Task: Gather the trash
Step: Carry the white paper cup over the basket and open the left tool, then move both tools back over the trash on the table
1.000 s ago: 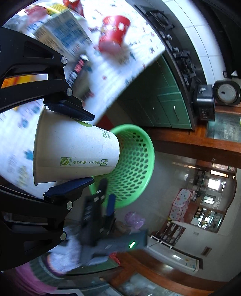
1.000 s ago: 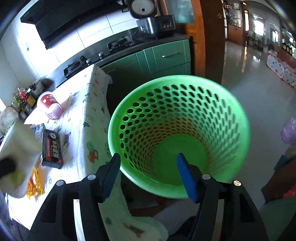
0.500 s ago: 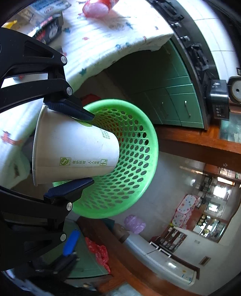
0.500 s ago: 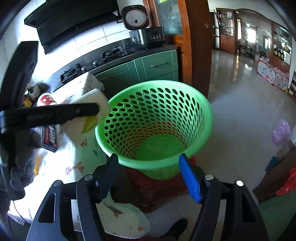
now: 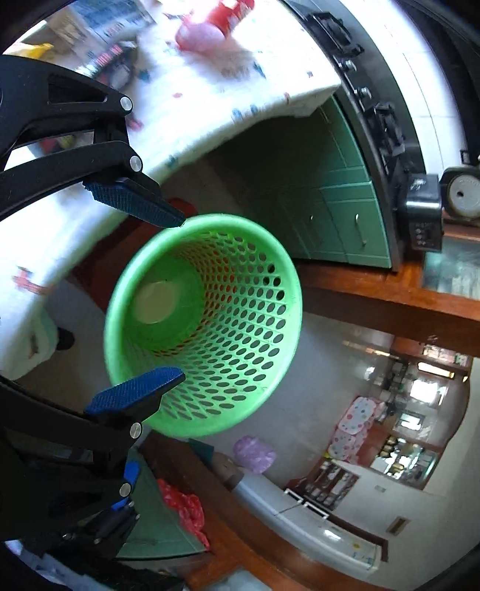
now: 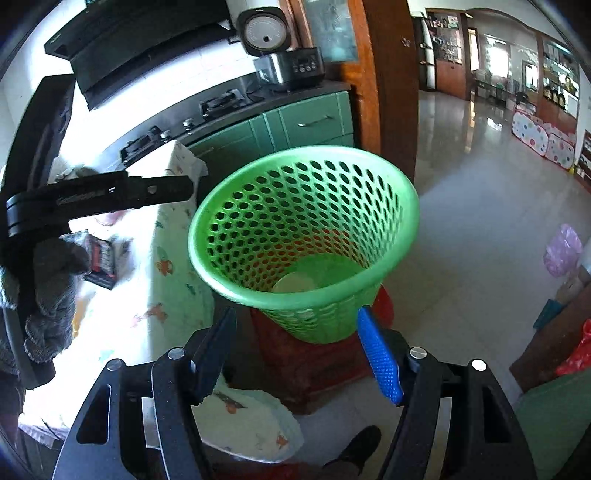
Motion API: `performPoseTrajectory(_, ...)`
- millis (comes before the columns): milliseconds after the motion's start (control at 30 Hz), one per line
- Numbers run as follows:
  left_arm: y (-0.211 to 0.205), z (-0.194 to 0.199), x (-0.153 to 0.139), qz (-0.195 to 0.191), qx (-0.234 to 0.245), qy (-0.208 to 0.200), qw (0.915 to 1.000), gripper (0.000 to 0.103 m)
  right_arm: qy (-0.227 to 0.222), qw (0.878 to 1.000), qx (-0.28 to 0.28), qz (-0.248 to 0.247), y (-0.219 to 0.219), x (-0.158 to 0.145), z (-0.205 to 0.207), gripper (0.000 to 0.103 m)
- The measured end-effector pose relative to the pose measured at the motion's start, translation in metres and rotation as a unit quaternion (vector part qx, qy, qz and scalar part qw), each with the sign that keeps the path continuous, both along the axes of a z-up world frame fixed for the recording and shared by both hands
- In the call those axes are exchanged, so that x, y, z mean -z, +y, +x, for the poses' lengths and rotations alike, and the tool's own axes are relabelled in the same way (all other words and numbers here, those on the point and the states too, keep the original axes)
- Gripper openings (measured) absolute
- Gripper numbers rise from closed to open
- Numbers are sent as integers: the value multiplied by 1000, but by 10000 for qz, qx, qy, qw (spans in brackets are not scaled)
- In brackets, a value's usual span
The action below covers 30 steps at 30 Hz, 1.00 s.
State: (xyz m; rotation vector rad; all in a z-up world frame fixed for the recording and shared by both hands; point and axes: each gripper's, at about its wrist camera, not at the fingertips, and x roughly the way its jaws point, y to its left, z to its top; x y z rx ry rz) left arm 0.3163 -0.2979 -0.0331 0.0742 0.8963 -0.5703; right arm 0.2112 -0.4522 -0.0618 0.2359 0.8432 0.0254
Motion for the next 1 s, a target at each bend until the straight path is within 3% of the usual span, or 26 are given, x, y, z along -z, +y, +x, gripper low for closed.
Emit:
performPoseTrajectory(367,112,-68,-45,68,-541,-546,9970,77,-354,9962,-794,-26,77,-31,-3,66)
performPoseTrajectory(533,169,-86,-42,210,-826,-650,9942,77,-410,9934,-1065,46,105,-39,0,66)
performPoseTrajectory(833,265,-122,-38,57,-1650,-734,9835,76,-368,9833,-1778,126,173,-43,2,66)
performPoseTrajectory(1000,310,-143,-30,-48,-2034,-683,9767,76,-360,9728,-2278,202,219,-38,2,76)
